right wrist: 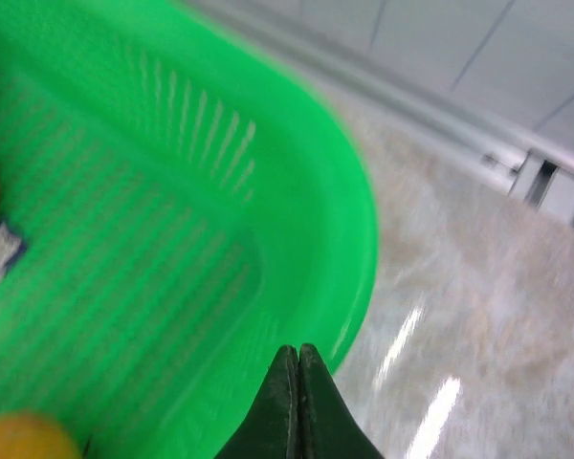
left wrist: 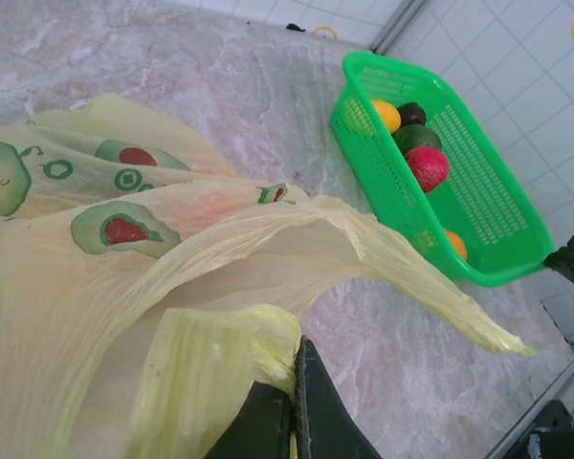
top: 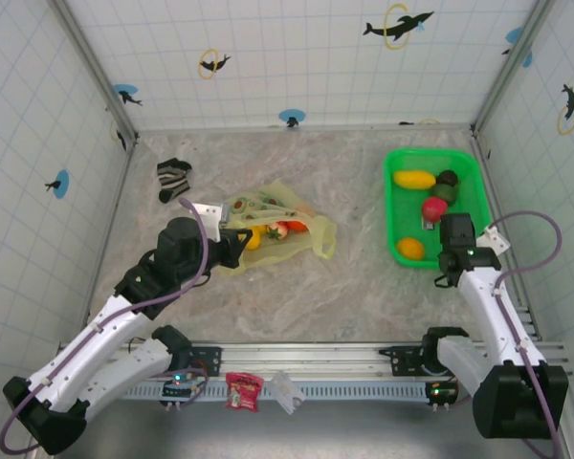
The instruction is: Place the fake fruits into the plastic bag and tie a complex knot
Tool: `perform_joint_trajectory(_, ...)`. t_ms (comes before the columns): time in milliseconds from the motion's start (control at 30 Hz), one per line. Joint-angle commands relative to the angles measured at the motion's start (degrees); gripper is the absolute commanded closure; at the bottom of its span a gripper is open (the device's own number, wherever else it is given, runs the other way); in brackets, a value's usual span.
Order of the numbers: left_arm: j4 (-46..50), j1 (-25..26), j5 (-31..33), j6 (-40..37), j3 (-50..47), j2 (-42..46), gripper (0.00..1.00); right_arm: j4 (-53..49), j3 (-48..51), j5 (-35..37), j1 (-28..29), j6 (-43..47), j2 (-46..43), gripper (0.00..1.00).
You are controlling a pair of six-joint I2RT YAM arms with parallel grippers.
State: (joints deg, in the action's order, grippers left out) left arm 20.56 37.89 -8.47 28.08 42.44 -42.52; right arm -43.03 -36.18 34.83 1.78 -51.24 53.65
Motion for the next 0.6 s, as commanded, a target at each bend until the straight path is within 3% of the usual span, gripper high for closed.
perform_joint_trajectory(0,-1.71,0.34,0.51,-1.87,1.87,0.32,1.00,4.91,4.01,-0.85,-1.02,-3.37,0.78,1.00)
perform_joint_trajectory(200,-2.32,0.34,1.17,-1.67,1.86,0.34,1.00,24.81,6.02,-10.58,-2.05,-2.00,7.49,1.00)
perform_joint_trajectory(333,-2.93,0.34,1.34,-1.37,2.00,0.25,1.00,32.12,0.10,-13.15,-2.13,0.76,16.01,0.98)
perform_joint_trajectory(467,-2.85,0.34,1.49,-1.18,2.53,0.25,1.00,27.89,-10.47,-12.75,-2.07,3.07,22.87,0.97)
perform_joint_trajectory(567,-2.57,0.34,2.02,-1.17,2.67,0.59,1.00,22.83,-14.15,-10.62,-0.31,1.27,22.47,0.94)
